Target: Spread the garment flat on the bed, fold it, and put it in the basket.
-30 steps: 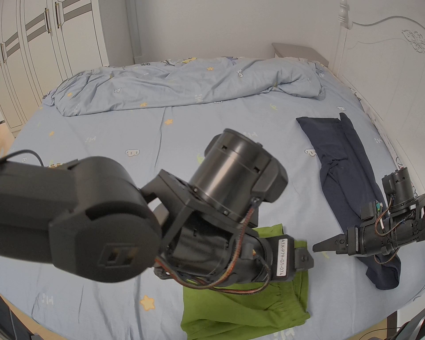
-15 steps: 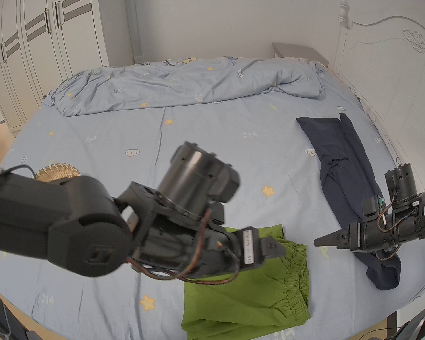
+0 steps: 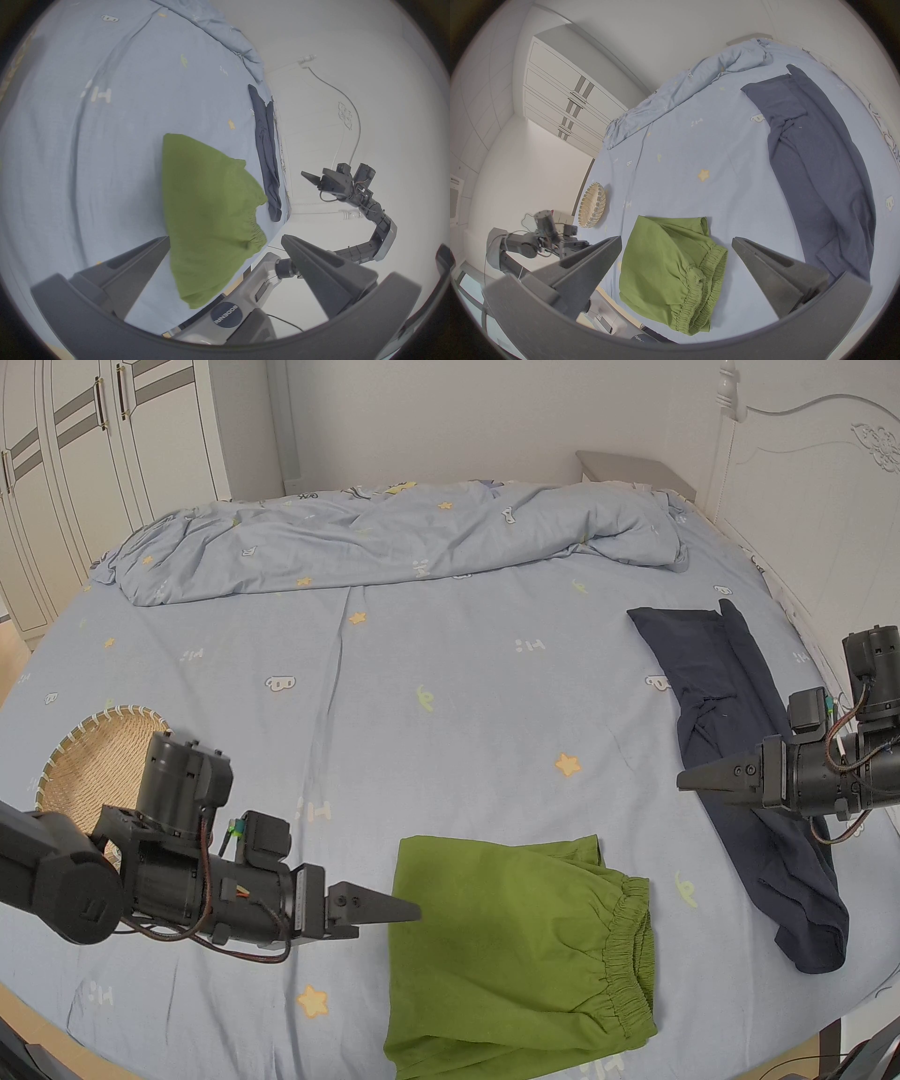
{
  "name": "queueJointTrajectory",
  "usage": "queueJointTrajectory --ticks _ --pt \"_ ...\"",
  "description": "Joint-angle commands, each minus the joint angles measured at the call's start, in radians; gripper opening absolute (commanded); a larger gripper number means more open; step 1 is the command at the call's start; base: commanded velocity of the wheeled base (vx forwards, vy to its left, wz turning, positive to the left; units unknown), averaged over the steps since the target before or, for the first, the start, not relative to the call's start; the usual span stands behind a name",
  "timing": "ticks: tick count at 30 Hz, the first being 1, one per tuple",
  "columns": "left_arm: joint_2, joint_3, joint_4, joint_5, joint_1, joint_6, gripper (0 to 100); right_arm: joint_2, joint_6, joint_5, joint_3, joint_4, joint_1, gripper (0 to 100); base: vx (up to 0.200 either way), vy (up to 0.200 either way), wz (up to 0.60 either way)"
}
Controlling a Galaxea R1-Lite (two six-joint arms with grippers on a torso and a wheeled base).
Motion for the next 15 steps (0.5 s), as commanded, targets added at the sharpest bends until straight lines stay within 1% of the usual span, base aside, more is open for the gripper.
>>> queueJointTrajectory --ticks 1,4,10,15 --pt "0.168 0.139 -0.152 -0.089 0.115 0.081 100 -0.019 -0.002 0.002 -0.026 0.020 -0.001 100 0.000 0.000 0.00" --pt "0.256 0.119 -0.187 -0.089 0.104 0.081 100 -0.032 -0.002 0.000 -0.017 0.020 -0.001 100 0.000 0.000 0.00" --pt "0.325 0.078 -0.215 -0.090 0.060 0.080 100 -0.034 -0.002 0.000 -0.015 0.020 -0.001 100 0.000 0.000 0.00" --pt "0.400 0.012 -0.230 -0.092 -0.015 0.074 100 -0.054 -0.002 0.000 -0.009 0.020 -0.001 100 0.000 0.000 0.00"
